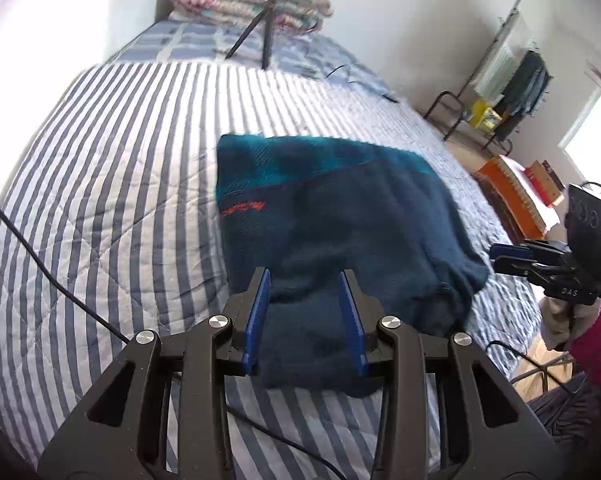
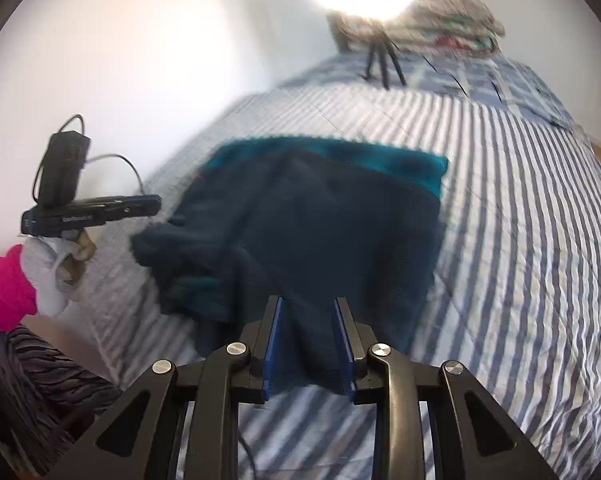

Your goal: Fold large clothes

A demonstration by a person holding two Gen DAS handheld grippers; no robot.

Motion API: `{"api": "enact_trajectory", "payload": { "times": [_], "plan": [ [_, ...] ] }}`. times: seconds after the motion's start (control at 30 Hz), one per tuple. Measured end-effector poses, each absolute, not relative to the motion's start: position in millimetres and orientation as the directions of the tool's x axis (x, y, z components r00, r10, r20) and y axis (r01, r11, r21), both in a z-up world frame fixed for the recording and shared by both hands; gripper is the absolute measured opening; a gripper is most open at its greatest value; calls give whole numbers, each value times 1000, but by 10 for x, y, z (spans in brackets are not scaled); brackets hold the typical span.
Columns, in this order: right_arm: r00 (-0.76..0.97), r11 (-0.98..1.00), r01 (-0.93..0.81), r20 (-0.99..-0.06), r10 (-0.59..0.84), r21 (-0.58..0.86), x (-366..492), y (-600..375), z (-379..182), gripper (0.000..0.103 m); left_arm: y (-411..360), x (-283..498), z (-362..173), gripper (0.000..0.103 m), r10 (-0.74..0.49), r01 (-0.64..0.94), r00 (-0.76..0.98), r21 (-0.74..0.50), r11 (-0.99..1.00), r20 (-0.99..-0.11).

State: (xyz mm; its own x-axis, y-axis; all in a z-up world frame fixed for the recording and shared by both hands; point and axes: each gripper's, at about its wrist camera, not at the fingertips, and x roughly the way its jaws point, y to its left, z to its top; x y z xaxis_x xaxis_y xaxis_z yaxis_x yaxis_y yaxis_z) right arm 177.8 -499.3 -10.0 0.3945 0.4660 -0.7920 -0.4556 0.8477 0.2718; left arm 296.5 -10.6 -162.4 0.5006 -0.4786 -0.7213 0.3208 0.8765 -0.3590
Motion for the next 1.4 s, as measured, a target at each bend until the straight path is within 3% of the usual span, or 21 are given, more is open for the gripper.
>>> {"api": "enact_trajectory", "payload": {
  "times": [0.1, 0.3, 0.53, 0.63, 0.67, 0.73, 0.83, 0.97, 1.0, 1.03, 1.07, 1.1, 1.4],
  "plan": [
    [365, 816, -497, -781, 507, 297, 1750, -4806, -99, 27, -206, 2866, -1682, 36, -496, 355, 455, -360, 863, -739],
    [248, 799, -542, -859, 448, 261, 1772, -4481, -508, 27, -255, 2924, -2167, 36, -489, 311, 331, -396, 864, -807],
    [171, 794, -542, -890, 423, 274, 1697, -4570, -676, 27, -154, 2818, -2101, 36, -500, 336, 296, -402, 852, -814],
    [200, 761, -578, -854, 480, 293, 1640, -4699, -454, 27, -9, 2772, -1875, 38, -554, 356, 326, -443, 823, -766],
    [214, 755, -583, -839, 500, 301, 1625, -4754, -403, 30, 49, 2760, -1805, 45, -559, 355, 344, -447, 821, -755],
    [262, 753, -571, -797, 545, 327, 1618, -4899, -234, 36, 197, 2765, -1754, 52, -548, 319, 383, -450, 834, -744],
    [311, 761, -527, -748, 586, 377, 1708, -5093, -109, 40, 464, 2867, -1845, 52, -541, 203, 405, -504, 839, -737],
    [333, 791, -483, -757, 562, 375, 1781, -5163, -173, 40, 617, 3001, -2062, 51, -608, 96, 344, -618, 780, -715],
    [331, 795, -474, -759, 560, 380, 1786, -5161, -208, 40, 617, 3015, -2092, 50, -621, 97, 325, -628, 772, -714],
    [329, 801, -462, -764, 554, 382, 1805, -5172, -246, 40, 590, 3016, -2134, 38, -622, 103, 306, -625, 774, -721],
    [329, 805, -458, -769, 548, 378, 1825, -5168, -246, 40, 569, 3014, -2160, 15, -613, 104, 294, -613, 783, -733],
    [331, 811, -454, -775, 538, 369, 1831, -5184, -259, 40, 548, 3005, -2197, 8, -606, 110, 275, -602, 791, -746],
    [206, 824, -451, -858, 470, 343, 1818, -5217, -587, 39, 479, 2837, -2040, 12, -553, 186, 294, -521, 833, -780]
  ]
}}
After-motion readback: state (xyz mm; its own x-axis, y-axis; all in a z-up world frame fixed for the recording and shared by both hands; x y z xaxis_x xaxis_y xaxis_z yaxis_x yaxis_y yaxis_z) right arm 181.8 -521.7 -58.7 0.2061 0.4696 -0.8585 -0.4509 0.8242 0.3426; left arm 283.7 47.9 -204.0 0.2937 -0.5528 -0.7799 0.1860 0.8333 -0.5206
